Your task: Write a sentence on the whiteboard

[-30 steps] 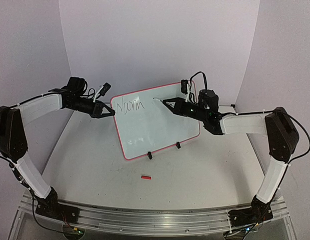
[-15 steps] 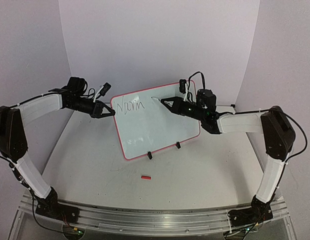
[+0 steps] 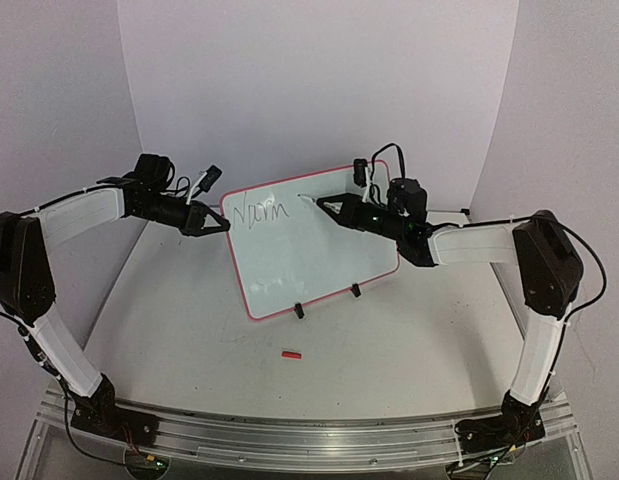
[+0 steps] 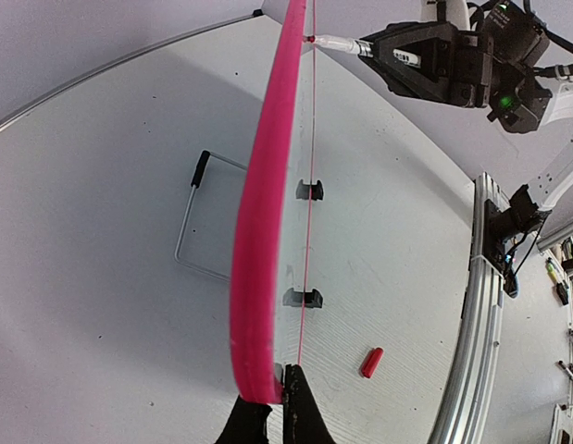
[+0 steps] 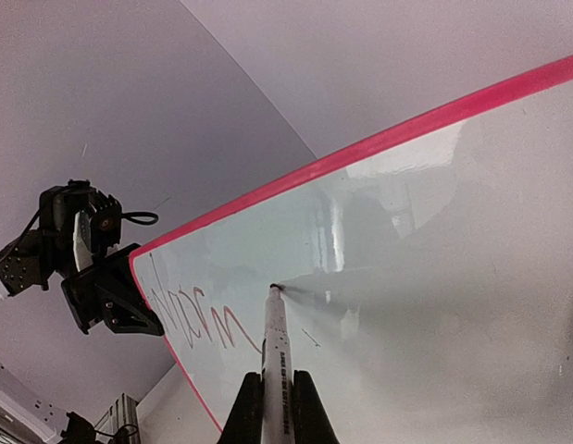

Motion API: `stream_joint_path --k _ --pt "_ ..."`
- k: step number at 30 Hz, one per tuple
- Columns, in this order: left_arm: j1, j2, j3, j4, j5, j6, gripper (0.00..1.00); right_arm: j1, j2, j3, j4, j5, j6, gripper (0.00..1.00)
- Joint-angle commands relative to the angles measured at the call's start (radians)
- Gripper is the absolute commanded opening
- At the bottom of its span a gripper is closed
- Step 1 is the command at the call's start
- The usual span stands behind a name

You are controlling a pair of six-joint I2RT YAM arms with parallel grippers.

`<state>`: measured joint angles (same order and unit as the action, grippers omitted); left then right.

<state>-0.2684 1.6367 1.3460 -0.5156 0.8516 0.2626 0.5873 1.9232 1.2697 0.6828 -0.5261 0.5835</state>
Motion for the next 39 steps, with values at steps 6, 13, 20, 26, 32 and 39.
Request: stream_joint_path --k 6,13,20,26,32,39 --pt "-0.025 0.003 0.001 -0.027 -0.055 0.085 0.0 -0.005 0.015 0.002 -0.01 -0.025 -0.01 0.0" --pt "-0.026 0.006 0.002 -0.028 -0.055 0.085 0.0 -0.005 0.008 -0.013 -0.024 -0.025 -0.017 0.0" --pt "-0.026 0.006 0.002 -0.029 -0.055 0.085 0.0 -0.005 0.0 -0.034 -0.031 -0.014 -0.022 0.0" --pt "-0.026 0.003 0.002 -0.029 -0.057 0.085 0.0 -0.005 -0.038 -0.076 -0.031 0.078 -0.03 0.0" --pt "-0.026 0.0 0.002 -0.03 -0.057 0.086 0.0 -0.005 -0.072 -0.111 -0.031 0.136 -0.042 0.0" --pt "-0.026 0.0 0.002 -0.029 -0.057 0.085 0.0 -0.004 -0.078 -0.123 -0.033 0.133 -0.045 0.0"
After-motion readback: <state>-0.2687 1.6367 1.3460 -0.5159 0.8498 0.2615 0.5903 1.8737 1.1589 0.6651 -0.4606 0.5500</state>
